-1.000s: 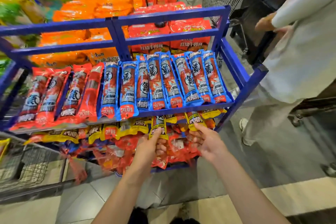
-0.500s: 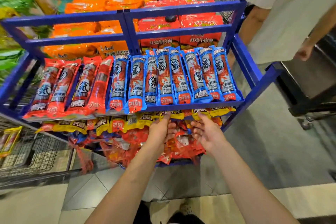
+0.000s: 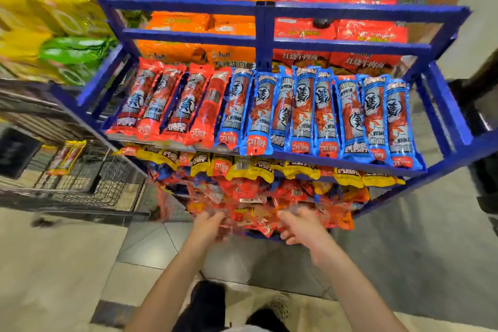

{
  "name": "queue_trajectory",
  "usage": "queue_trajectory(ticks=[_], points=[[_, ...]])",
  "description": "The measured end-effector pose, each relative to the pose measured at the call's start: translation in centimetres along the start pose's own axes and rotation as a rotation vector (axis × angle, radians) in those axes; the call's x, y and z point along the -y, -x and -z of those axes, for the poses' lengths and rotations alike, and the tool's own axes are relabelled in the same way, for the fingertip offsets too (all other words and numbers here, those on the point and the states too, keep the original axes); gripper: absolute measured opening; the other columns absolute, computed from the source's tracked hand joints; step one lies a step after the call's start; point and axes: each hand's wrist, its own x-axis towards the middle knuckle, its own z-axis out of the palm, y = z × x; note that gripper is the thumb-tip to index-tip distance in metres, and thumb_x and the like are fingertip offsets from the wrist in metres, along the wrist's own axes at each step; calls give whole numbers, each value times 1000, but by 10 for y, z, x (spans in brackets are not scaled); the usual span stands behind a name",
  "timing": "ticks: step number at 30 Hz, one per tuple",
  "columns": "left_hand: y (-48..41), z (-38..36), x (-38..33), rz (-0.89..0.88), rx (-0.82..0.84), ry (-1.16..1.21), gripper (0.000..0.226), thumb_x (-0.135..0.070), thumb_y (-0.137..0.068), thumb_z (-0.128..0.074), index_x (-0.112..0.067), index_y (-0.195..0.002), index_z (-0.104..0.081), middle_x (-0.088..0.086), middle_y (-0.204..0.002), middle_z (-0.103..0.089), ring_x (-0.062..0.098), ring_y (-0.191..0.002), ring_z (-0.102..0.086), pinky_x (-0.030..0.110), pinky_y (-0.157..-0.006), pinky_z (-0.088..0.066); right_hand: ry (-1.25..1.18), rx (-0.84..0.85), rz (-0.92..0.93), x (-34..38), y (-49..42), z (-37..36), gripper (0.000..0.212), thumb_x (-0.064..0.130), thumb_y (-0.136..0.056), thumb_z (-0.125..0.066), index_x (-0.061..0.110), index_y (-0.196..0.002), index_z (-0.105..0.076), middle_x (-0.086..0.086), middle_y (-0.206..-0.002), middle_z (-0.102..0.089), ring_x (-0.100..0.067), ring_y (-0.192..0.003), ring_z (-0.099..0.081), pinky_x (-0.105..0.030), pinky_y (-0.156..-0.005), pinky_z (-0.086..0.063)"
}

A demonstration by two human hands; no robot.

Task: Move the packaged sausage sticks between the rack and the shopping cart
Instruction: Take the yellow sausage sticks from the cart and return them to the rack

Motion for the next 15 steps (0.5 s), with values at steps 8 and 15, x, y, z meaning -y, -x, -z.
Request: queue_trajectory(ticks=[8,15], points=[[19,153,86,133,-271,76,17,-11,-98,-52,0,-87,-58,17,-81,-63,22,-54,-56,20,-39,-43,513,225,156,-1,-23,-131,15,47,-77,-64,32,-74,-63,12,-60,-59,-12,-63,-55,-29,-63,-42],[63,277,188,418,-466,316,11,-9,-93,-60,0,-92,-66,20,-90,-70,26,-68,-63,32,-57,-49,979,497,330,21,-4,-290,25,38,-89,-63,16,-98,-68,0,-88,-70,-16,-84,-63,-29,-77,-48]])
